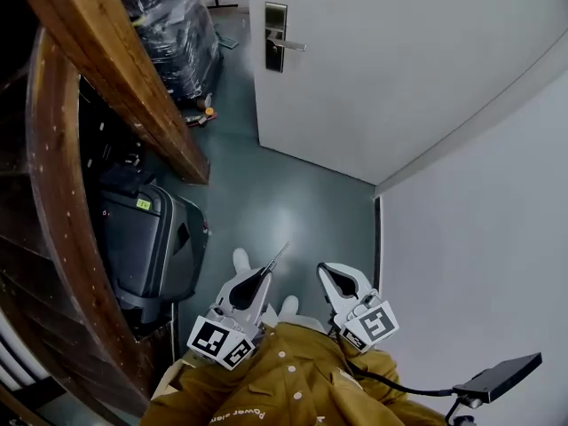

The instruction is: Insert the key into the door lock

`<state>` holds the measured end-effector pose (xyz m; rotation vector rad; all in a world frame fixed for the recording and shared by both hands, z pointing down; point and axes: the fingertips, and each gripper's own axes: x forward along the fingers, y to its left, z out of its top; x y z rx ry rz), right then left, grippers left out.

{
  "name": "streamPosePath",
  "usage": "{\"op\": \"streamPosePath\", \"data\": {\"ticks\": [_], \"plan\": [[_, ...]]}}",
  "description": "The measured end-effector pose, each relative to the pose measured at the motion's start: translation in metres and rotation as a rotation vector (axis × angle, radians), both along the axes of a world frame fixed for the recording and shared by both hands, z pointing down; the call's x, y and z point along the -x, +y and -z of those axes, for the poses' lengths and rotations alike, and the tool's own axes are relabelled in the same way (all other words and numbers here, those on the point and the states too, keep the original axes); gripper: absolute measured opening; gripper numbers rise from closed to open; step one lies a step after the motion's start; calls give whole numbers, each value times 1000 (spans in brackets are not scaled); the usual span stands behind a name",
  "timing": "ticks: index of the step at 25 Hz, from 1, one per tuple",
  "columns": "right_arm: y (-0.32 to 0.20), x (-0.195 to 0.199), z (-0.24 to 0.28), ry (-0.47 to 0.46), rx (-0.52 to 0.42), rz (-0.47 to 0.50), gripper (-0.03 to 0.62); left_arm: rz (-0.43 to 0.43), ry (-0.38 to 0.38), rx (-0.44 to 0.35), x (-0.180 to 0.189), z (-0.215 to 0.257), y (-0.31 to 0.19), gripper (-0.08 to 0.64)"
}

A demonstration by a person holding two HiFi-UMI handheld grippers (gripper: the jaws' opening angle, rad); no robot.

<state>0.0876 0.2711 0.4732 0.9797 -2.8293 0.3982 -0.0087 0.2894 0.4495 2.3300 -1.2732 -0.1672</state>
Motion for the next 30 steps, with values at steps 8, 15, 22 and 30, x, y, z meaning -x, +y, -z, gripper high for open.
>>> {"op": "streamPosePath", "data": {"ticks": [8, 15, 22, 30], "plan": [[-104, 92, 20, -35, -7, -41, 5, -3, 41, -43, 101, 14, -102, 25], [-170, 138, 35, -26, -27, -132, 5, -39, 43, -50, 160, 24, -173, 25], [-227, 144, 34, -13, -30, -169, 6, -55, 59, -36, 173, 21, -225, 25], [-321, 137, 28, -7, -57, -117, 5, -15, 37, -32, 163, 20, -308, 25]]}}
